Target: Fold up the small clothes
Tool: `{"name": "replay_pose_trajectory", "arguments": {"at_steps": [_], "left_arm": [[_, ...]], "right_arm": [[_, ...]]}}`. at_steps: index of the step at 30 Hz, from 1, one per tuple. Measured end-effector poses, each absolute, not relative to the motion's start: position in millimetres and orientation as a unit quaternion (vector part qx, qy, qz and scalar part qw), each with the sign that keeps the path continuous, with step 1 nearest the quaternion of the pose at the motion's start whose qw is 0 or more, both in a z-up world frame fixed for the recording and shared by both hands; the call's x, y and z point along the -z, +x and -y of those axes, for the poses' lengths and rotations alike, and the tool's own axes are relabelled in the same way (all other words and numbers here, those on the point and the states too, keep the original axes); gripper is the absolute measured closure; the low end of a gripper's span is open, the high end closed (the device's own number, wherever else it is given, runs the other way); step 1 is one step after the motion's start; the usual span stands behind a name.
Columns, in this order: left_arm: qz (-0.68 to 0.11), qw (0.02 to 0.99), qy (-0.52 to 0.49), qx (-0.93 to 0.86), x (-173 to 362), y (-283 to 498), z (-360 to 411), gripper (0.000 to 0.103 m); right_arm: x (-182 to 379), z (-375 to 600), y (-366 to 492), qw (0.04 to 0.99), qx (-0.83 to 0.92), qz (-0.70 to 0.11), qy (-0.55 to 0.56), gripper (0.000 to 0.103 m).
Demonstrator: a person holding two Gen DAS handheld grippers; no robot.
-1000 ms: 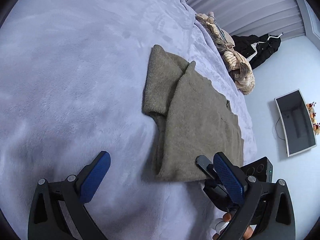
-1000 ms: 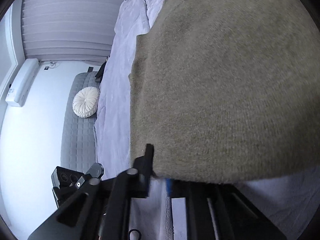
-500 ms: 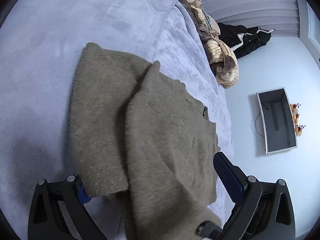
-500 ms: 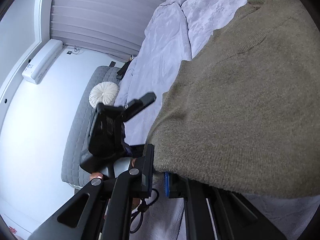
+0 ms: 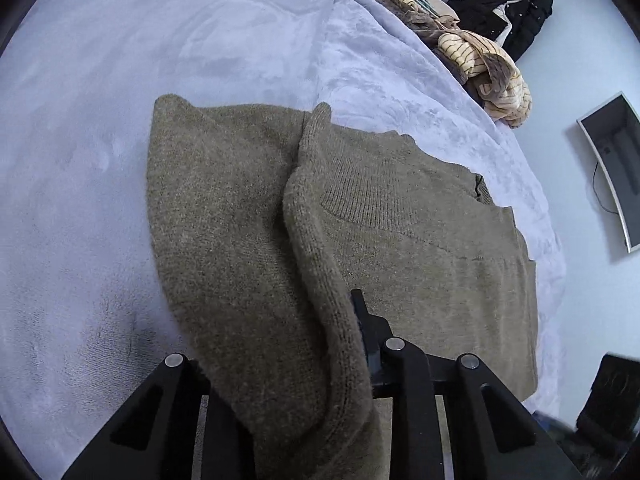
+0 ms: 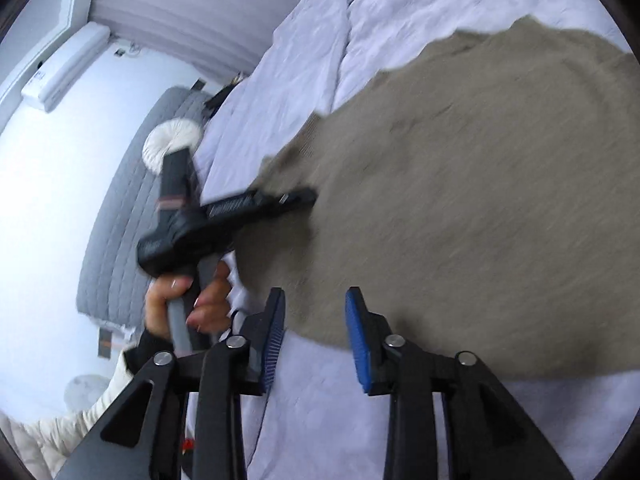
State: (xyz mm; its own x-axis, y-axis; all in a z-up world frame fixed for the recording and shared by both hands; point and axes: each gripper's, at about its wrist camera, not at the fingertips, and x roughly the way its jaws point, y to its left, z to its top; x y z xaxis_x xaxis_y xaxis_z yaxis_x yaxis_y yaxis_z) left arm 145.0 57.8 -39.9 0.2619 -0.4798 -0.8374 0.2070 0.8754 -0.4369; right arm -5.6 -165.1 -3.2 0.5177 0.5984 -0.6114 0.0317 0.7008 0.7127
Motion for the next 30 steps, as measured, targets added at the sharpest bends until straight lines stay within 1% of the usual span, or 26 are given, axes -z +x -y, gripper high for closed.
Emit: {"name": "replay_pose_trajectory", "arguments": {"at_steps": [1, 4, 6, 8, 9, 10, 13, 16, 19, 22, 25, 27, 30], "left_arm": [[-0.562, 0.791, -0.112, 0.215, 35.4, 143.2, -55.6, 0.077], [-0.547, 0.805, -0.101, 0.208, 19.9, 140.4, -50.8, 0.078], [-0.534, 0.815, -0.092, 0.205, 7.1, 137.4, -45.4, 0.079], [-0.524, 0.822, -0.086, 0.207, -5.4, 135.4, -37.0, 0.079], [-0.518, 0.825, -0.082, 0.211, -13.3, 133.2, -31.1, 0.080], [-0.513, 0.828, -0.075, 0.214, -21.0, 130.9, -24.4, 0.080], [-0.490, 0.840, -0.043, 0.230, -47.5, 122.9, 9.8, 0.080], [-0.470, 0.844, -0.016, 0.259, -69.6, 111.3, 51.5, 0.080], [-0.451, 0.841, 0.029, 0.298, -82.6, 93.5, 108.1, 0.080], [-0.453, 0.826, 0.067, 0.329, -75.7, 78.3, 165.6, 0.080], [-0.468, 0.807, 0.102, 0.345, -52.8, 68.6, 214.8, 0.080], [-0.477, 0.799, 0.130, 0.342, -33.7, 61.8, 239.1, 0.080], [-0.492, 0.791, 0.146, 0.334, -17.0, 53.3, 252.7, 0.080]], "right_arm": [[0.6, 177.9, 2.6, 0.814, -0.144, -0.452, 0.336, 0.094], [7.1, 195.9, 21.5, 0.835, -0.092, -0.445, 0.310, 0.095], [17.6, 193.4, 38.3, 0.838, -0.075, -0.460, 0.283, 0.095], [50.9, 185.3, 48.8, 0.819, -0.060, -0.512, 0.250, 0.095], [64.1, 181.6, 53.2, 0.817, -0.066, -0.519, 0.243, 0.097], [68.7, 180.5, 51.9, 0.824, -0.068, -0.508, 0.242, 0.098], [65.7, 184.7, 44.4, 0.828, -0.084, -0.493, 0.252, 0.098], [65.7, 204.6, 33.3, 0.816, -0.118, -0.478, 0.301, 0.098], [58.4, 237.0, 7.8, 0.818, -0.115, -0.436, 0.356, 0.094], [56.0, 277.4, -19.5, 0.818, -0.105, -0.391, 0.408, 0.091], [63.6, 305.6, -45.1, 0.809, -0.102, -0.377, 0.438, 0.091], [73.9, 316.5, -56.9, 0.802, -0.094, -0.375, 0.456, 0.091], [92.6, 326.4, -68.3, 0.779, -0.102, -0.360, 0.503, 0.093]]}}
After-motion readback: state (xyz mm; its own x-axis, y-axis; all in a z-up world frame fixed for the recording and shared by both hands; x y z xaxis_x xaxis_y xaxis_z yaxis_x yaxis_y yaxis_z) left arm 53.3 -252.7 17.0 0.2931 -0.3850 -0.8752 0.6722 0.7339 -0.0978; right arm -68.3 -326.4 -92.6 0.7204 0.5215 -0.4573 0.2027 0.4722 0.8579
